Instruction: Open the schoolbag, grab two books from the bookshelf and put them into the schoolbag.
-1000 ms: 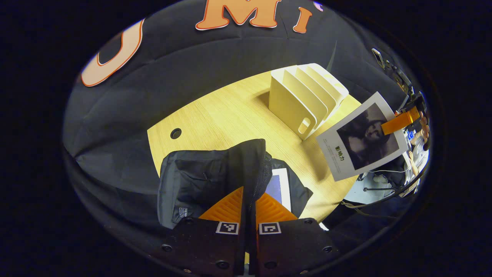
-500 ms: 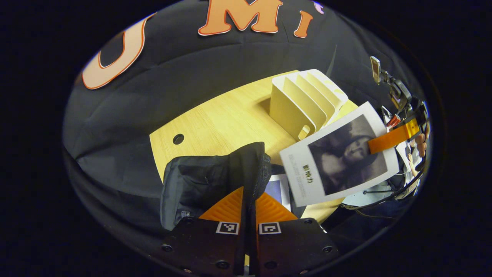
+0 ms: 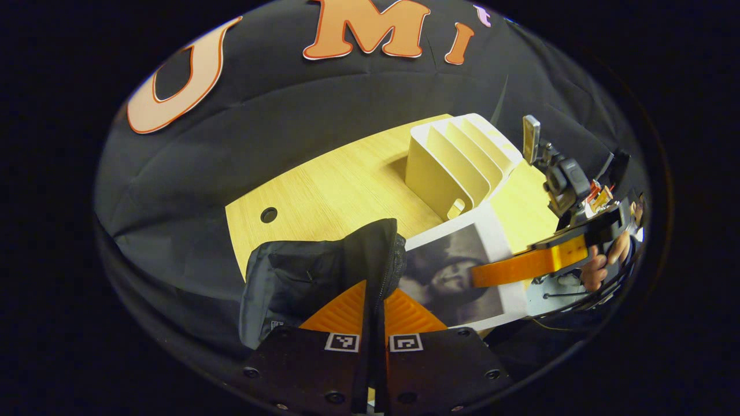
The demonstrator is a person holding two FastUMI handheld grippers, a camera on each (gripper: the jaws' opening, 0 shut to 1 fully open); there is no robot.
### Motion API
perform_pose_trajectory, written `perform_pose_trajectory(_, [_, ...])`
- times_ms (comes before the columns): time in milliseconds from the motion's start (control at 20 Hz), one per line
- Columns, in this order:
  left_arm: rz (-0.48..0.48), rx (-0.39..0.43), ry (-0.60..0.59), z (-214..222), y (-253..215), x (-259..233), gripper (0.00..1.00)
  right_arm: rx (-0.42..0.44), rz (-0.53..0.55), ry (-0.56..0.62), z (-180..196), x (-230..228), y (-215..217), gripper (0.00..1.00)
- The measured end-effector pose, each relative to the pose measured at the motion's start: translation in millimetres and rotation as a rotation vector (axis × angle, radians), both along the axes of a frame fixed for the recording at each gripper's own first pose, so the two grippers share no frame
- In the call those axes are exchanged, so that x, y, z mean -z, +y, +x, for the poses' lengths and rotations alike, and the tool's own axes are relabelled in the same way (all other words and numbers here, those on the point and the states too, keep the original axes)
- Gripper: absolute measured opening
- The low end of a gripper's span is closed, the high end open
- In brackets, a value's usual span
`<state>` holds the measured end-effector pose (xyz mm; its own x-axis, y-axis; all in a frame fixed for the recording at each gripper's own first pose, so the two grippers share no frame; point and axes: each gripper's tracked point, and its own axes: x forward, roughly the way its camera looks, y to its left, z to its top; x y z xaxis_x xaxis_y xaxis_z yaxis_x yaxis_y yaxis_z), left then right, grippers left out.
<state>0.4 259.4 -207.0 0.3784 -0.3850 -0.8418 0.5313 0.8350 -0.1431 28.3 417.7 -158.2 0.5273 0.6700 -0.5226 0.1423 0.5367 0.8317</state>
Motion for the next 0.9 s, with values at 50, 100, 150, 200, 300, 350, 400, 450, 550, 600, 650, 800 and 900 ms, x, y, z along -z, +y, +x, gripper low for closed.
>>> perform_pose_trajectory(50, [-0.004, 0.001, -0.001, -1, -2, 1, 0.05, 0.019, 0.026, 0.012, 4, 4, 8, 0.27])
perform_pose_trajectory(100, [-0.006, -0.001, -0.005, -1, -3, 1, 0.05, 0.03, 0.041, 0.02, 7, 9, 17, 0.28])
perform_pose_trajectory(150, [-0.01, -0.001, -0.005, -1, -4, 1, 0.05, 0.037, 0.053, 0.018, 9, 12, 23, 0.27])
perform_pose_trajectory(200, [-0.011, 0.0, -0.009, -2, -6, -2, 0.05, 0.037, 0.059, 0.013, 10, 15, 33, 0.28])
perform_pose_trajectory(300, [-0.013, 0.005, -0.018, -5, -9, -6, 0.05, 0.057, 0.085, 0.016, 14, 18, 47, 0.28])
perform_pose_trajectory(350, [-0.017, 0.003, -0.019, -4, -11, -7, 0.05, 0.078, 0.1, 0.019, 13, 18, 52, 0.28])
perform_pose_trajectory(400, [-0.024, -0.001, -0.019, -5, -14, -8, 0.05, 0.102, 0.111, 0.017, 14, 20, 56, 0.28])
perform_pose_trajectory(450, [-0.035, -0.008, -0.014, -4, -17, -7, 0.05, 0.117, 0.121, 0.011, 13, 21, 62, 0.27])
perform_pose_trajectory(550, [-0.052, -0.009, -0.006, -7, -22, -9, 0.05, 0.129, 0.14, 0.002, 14, 24, 72, 0.27])
perform_pose_trajectory(600, [-0.056, -0.003, -0.002, -8, -24, -9, 0.05, 0.13, 0.145, -0.007, 16, 27, 76, 0.28])
perform_pose_trajectory(650, [-0.053, -0.001, -0.006, -9, -23, -8, 0.05, 0.12, 0.148, -0.005, 17, 32, 80, 0.39])
perform_pose_trajectory(800, [-0.053, 0.003, -0.005, -10, -28, -6, 0.05, 0.088, 0.157, 0.025, 22, 40, 90, 0.3])
perform_pose_trajectory(900, [-0.083, -0.014, 0.006, -9, -31, -4, 0.05, 0.049, 0.133, 0.084, 15, 42, 89, 0.35])
